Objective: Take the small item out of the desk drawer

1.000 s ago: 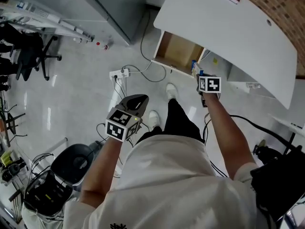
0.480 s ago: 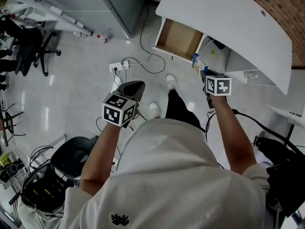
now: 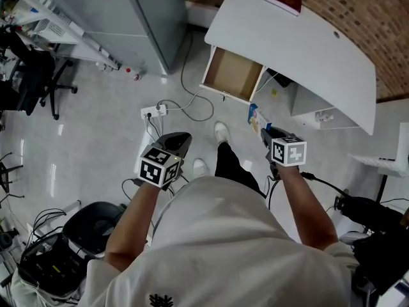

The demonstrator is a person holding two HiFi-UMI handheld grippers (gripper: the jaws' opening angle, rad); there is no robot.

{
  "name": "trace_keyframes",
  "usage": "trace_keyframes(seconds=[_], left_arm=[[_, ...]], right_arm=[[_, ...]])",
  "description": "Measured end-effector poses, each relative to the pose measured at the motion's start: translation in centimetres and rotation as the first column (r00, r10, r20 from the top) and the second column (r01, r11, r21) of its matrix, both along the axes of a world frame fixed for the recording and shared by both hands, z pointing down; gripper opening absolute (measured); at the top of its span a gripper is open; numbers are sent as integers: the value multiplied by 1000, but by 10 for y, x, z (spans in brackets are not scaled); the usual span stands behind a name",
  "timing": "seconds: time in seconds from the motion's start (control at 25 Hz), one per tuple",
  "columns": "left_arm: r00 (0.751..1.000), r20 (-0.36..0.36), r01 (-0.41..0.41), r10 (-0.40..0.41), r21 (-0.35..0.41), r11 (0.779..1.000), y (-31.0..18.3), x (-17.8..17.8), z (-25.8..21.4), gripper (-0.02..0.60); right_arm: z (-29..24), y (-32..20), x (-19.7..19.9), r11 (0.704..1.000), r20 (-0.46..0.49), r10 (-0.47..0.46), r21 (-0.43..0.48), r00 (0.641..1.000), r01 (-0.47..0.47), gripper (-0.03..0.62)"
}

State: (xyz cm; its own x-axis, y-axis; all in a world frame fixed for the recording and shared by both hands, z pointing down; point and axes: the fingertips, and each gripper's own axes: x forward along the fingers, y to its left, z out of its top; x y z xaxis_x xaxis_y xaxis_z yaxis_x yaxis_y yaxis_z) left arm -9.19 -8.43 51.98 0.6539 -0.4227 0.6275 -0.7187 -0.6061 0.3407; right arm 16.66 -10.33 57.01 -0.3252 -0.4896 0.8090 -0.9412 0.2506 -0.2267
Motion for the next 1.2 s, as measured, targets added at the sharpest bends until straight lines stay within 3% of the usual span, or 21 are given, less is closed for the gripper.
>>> trace_keyframes(seconds=[0.44,1.2], left_arm=[[1000,-6,-16,16,18,1000,29,-14,-12,28],[997,-16,-75,75,12,997,52,-11,-11,28]], right_arm=[[-34,55,-28,1000,25,-23,18,999,23,109],[-51,92,-43,1000,59,6,29,998,-8,109]])
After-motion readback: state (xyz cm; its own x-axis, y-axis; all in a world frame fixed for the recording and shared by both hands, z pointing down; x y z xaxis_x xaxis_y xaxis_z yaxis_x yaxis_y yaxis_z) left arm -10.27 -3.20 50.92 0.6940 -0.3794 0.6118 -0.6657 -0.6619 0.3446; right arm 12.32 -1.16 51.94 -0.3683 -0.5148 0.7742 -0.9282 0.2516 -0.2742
